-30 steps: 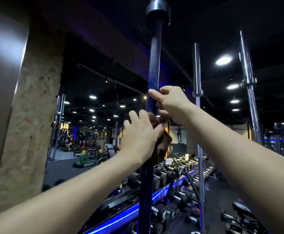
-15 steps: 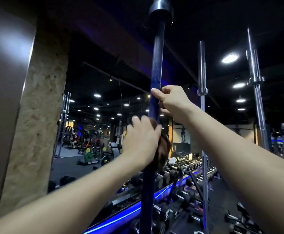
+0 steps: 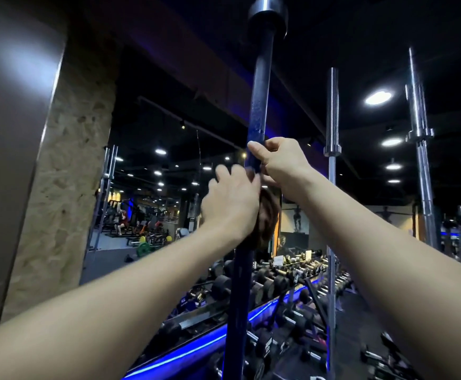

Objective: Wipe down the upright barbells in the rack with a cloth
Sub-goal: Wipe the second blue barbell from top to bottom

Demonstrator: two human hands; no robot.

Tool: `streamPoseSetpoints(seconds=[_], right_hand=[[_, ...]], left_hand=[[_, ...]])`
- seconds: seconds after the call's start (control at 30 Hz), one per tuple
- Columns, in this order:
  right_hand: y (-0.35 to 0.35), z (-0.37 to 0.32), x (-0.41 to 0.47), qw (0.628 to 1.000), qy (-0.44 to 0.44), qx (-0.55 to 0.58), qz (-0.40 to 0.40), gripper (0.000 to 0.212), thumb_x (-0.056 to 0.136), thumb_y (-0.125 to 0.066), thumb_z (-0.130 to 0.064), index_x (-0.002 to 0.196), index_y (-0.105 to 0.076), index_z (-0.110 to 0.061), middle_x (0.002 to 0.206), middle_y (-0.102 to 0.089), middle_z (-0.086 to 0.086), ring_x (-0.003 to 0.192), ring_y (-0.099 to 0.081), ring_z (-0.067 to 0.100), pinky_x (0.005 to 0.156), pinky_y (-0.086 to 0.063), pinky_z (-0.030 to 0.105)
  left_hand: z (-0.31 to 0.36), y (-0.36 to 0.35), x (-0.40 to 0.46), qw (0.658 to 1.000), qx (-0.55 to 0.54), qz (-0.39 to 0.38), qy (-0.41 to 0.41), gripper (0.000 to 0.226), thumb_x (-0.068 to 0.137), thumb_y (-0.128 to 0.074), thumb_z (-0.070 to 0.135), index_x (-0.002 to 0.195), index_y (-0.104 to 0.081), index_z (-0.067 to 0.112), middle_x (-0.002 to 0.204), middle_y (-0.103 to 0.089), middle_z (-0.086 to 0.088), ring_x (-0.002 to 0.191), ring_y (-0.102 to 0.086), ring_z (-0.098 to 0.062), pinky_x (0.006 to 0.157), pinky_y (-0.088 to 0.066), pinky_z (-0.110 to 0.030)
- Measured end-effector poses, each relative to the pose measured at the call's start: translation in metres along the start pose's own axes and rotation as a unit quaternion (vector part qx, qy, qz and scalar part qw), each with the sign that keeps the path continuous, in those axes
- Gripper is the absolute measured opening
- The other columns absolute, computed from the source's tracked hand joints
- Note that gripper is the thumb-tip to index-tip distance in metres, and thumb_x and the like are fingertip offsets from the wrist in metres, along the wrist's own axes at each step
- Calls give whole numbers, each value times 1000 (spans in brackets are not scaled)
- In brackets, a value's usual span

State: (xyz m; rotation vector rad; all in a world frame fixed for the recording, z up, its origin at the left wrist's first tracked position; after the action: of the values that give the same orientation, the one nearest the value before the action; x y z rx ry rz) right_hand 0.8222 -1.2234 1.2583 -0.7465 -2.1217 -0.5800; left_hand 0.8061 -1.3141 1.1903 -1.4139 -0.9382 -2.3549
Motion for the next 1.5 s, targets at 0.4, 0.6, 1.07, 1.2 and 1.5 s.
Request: streamPoseSetpoints(seconds=[0.4, 0.6, 1.07, 1.2, 1.5], right_hand=[[-3, -1, -1, 999, 23, -24, 14, 31, 87, -65, -36, 88, -63, -5, 85, -68, 13, 84, -66, 36, 81, -54, 56], [-2, 10, 3, 999, 8, -34, 30, 34, 88, -62, -41, 96, -63, -8, 95, -68, 14, 91, -66, 33, 80, -55, 53], [-10, 15, -42, 999, -16, 31, 12, 19, 92, -62, -27, 77, -60, -15, 80, -62, 7, 80, -62, 27, 78, -53, 45], [-4, 35, -74, 997, -59, 53, -3, 12, 95, -57, -23, 83, -59, -21, 85, -63, 2, 84, -62, 21, 77, -55, 35], [3, 24, -76, 996, -67, 51, -9, 25, 94, -60, -21, 71, -63, -12, 59, -52, 1, 51, -44, 9, 44, -39, 18]], left_hand=[[1, 9, 5, 1000, 5, 13, -6, 46, 100, -27, 48, 122, -44, 12, 119, -41, -8, 109, -47, -29, 69, -31, -37], [-19, -19, -63, 996, 21, -91, 4, 45, 97, -28, 52, 119, -41, 15, 118, -39, -4, 111, -46, -24, 71, -36, -34], [-23, -14, -46, 998, -6, -63, 12, 46, 98, -26, 52, 118, -42, 14, 118, -42, -7, 109, -49, -29, 69, -33, -38], [-38, -36, -99, 989, 44, -140, 9, 49, 95, -26, 57, 117, -40, 16, 118, -42, -5, 112, -49, -28, 72, -39, -39], [-17, 0, -27, 999, -5, -50, -19, 49, 98, -25, 53, 120, -43, 13, 121, -44, -8, 110, -50, -30, 70, -33, -38]])
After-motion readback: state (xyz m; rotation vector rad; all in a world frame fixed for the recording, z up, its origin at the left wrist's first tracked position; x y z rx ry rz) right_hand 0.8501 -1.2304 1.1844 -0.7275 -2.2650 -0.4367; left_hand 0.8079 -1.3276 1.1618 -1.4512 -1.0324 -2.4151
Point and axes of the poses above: each hand's wrist, its own x-axis towards the middle knuckle, its own y-axis out of the back of the hand, z = x × y, the point moved 1 cm from there along x, towards the middle knuckle
